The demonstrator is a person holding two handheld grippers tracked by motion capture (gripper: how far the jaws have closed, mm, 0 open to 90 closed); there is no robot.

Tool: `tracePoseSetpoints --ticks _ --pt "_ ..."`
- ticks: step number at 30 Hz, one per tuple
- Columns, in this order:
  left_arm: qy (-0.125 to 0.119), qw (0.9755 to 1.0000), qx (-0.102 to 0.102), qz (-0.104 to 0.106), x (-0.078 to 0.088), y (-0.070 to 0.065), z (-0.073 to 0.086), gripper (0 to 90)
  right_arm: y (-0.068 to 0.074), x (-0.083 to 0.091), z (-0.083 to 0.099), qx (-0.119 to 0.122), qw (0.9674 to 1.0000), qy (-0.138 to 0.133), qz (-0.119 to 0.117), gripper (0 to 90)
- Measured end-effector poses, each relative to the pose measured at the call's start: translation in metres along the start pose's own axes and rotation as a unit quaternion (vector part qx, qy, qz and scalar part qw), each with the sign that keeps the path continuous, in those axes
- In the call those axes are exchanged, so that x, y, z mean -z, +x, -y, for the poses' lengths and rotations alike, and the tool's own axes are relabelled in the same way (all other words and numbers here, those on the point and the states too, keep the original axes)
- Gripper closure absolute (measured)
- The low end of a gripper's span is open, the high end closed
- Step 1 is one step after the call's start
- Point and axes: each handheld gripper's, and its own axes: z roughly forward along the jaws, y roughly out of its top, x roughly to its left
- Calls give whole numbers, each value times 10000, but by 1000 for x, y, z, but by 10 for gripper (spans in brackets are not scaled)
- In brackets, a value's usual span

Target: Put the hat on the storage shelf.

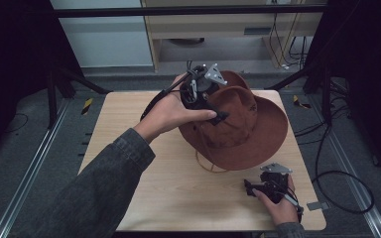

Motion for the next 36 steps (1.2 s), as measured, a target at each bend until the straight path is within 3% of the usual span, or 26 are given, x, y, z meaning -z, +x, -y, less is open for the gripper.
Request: tracePoseSetpoints --ticks 36 --pt "-310 9995 -71 -26 42 -29 32 61 0 0 0 -1 10000 0 1 5"
